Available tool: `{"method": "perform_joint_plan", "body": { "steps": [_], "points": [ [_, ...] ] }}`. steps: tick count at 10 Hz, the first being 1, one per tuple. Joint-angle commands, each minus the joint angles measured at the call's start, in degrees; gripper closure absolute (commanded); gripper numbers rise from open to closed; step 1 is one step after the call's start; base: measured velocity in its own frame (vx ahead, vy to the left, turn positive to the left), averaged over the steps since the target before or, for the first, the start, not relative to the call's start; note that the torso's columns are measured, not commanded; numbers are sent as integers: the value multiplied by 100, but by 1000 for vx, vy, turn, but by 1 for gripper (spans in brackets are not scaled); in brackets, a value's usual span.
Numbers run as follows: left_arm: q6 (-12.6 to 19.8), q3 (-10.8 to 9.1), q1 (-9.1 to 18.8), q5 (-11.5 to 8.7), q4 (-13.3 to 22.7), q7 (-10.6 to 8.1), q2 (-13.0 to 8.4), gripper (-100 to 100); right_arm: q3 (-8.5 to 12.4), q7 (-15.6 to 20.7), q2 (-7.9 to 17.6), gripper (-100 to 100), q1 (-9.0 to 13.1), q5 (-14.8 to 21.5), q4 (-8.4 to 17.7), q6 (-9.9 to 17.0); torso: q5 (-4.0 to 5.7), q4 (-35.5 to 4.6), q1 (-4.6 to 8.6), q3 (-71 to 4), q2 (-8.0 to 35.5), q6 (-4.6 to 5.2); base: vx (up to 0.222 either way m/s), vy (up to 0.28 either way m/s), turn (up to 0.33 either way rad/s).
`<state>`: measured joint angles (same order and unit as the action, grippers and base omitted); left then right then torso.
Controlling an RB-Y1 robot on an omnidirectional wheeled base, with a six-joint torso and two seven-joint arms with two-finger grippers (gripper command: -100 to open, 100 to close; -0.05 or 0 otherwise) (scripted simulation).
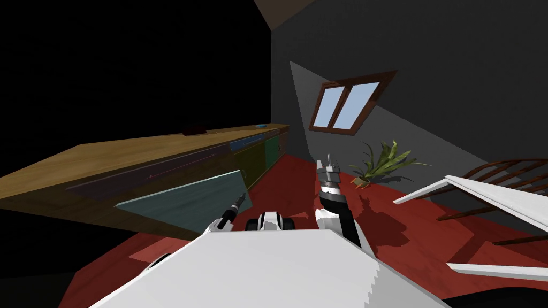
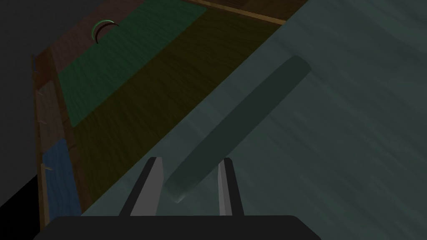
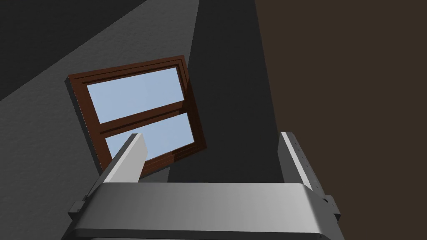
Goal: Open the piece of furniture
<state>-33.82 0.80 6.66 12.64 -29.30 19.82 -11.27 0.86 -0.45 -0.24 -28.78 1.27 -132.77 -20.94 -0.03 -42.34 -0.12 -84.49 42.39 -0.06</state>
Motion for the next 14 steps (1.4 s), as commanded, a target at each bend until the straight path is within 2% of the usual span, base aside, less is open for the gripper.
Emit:
{"method": "perform_joint_plan", "body": {
  "steps": [1,5,7,8,9,11,12,13,14],
  "points": [
    [-8,126,-1,75,-64,-50,16,100,0,0,0,0,0,0,0,0,0,4,8,-8,-10,1,-111,35,-35],
    [-53,517,63,316,-123,-215,59,100,0,0,0,0,0,0,0,0,2,-9,7,7,21,7,-169,76,-104],
    [-53,517,63,316,-105,-215,59,100,0,0,0,0,-1,0,0,0,10,-2,24,-10,-9,-3,-113,33,-34],
    [-75,712,95,436,-152,-298,80,100,0,0,-1,0,-2,0,0,0,18,-6,26,-19,-25,-9,-165,52,-101],
    [-75,712,95,436,-152,-298,80,100,0,0,0,0,0,0,-1,0,-4,-1,19,-3,7,19,-169,63,-94],
    [-54,708,53,439,-156,-272,71,100,0,0,0,0,-2,0,0,0,5,-11,25,-9,-10,10,-63,25,-17],
    [17,550,-20,536,-258,-272,140,100,0,0,-1,0,-2,0,0,0,12,-5,27,-19,-27,3,-113,110,-322],
    [17,550,-20,536,-258,-272,140,100,0,0,1,0,0,0,-1,0,-3,-2,-5,-5,-1,15,-124,121,-321],
    [58,375,-72,622,-340,-265,204,100,1,0,1,0,-1,0,0,0,-6,-2,-1,0,5,10,-175,135,-397]
  ]
}}
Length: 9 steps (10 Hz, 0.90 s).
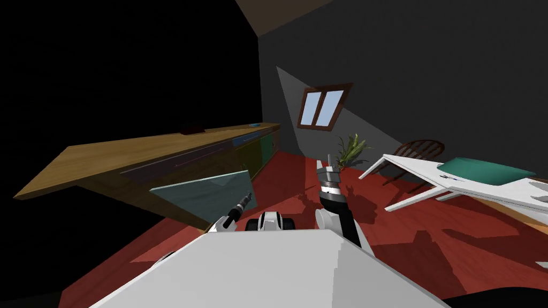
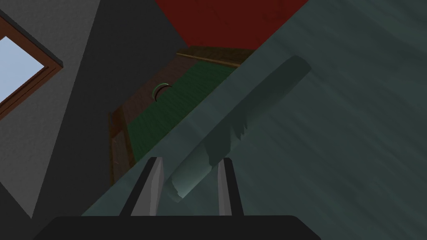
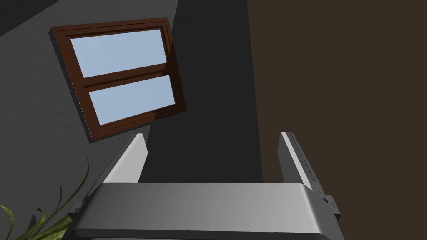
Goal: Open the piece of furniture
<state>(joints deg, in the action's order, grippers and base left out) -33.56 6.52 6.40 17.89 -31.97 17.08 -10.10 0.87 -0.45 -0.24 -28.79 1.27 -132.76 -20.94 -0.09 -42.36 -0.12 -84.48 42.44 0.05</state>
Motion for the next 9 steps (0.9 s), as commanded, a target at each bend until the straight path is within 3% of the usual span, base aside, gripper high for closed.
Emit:
{"method": "perform_joint_plan", "body": {
  "steps": [1,2,4,5,7,8,9],
  "points": [
    [73,-373,-97,182,-154,18,151,100,0,0,0,0,1,0,0,0,0,2,4,6,14,2,-243,179,-433],
    [73,-373,-97,182,-154,18,151,100,0,0,1,0,2,0,0,0,6,-1,-2,13,29,-14,-187,132,-339],
    [155,-722,-200,354,-318,34,279,100,0,0,0,0,1,0,0,0,19,-4,14,-1,5,-20,-251,118,-427],
    [155,-723,-200,354,-318,34,279,100,0,0,0,0,2,0,0,0,18,-4,11,7,24,-26,-204,83,-352],
    [237,-1074,-303,525,-481,49,407,100,0,0,0,0,0,0,0,0,18,-6,9,-10,-11,-17,-244,111,-435],
    [237,-1074,-303,525,-481,49,407,100,1,0,1,0,2,0,0,0,17,-9,-2,8,28,-23,-206,95,-424],
    [520,-955,-80,484,-501,-92,328,-100,1,0,1,0,0,0,1,0,20,-12,10,-1,-1,-20,-141,38,-139]
  ]
}}
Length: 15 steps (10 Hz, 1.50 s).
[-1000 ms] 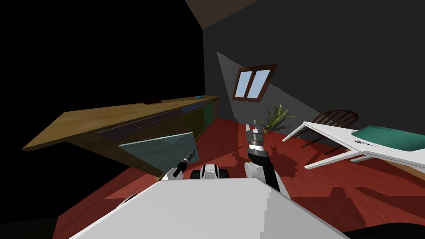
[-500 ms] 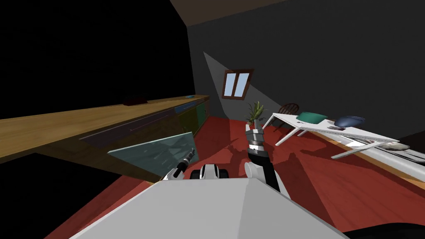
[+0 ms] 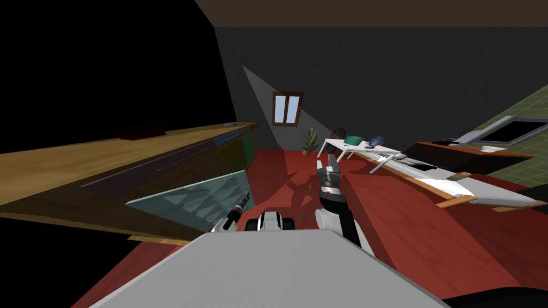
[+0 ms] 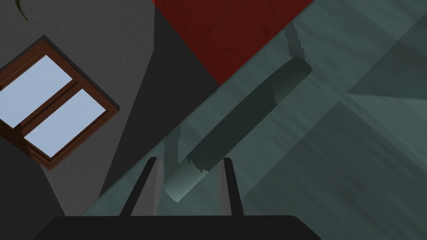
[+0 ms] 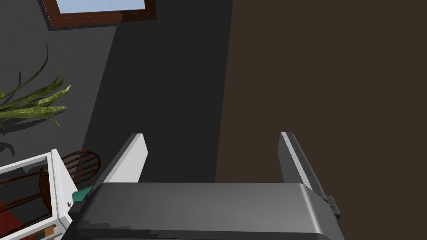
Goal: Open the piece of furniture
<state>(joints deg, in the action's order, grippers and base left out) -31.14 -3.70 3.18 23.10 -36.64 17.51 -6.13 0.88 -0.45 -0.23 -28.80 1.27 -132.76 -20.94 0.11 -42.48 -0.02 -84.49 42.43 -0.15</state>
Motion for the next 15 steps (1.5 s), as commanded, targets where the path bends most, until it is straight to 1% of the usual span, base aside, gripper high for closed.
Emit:
{"method": "perform_joint_plan", "body": {
  "steps": [1,3,5,11,12,13,15],
  "points": [
    [279,67,242,-37,-34,-136,-69,-100,0,0,-1,0,-1,0,0,0,4,15,7,-17,-40,-1,-105,-9,17],
    [558,133,484,-74,-69,-272,-139,-100,0,0,-1,0,-3,0,-1,-1,-9,30,2,-31,-52,11,-84,-6,-15],
    [558,133,484,-74,-69,-272,-139,-100,0,0,-1,0,-3,0,-1,-1,-12,22,-3,-12,-24,14,-30,5,-7],
    [1395,333,1210,-186,-172,-680,-346,-100,0,0,-1,0,-2,0,-1,-1,-10,18,5,-6,-12,16,-98,3,-39],
    [1267,319,1126,-177,-148,-640,-346,-100,0,0,-1,0,-2,0,-1,-1,-12,19,-1,-7,-12,14,-60,3,-11],
    [1297,326,1134,-179,-155,-663,-353,0,0,0,-1,0,-3,0,-1,-1,-12,24,-1,-17,-32,13,-13,0,1],
    [1294,325,1132,-179,-154,-661,-352,0,0,0,-1,0,-4,0,-1,-1,-11,25,2,-19,-33,15,-3,0,0]
  ]
}}
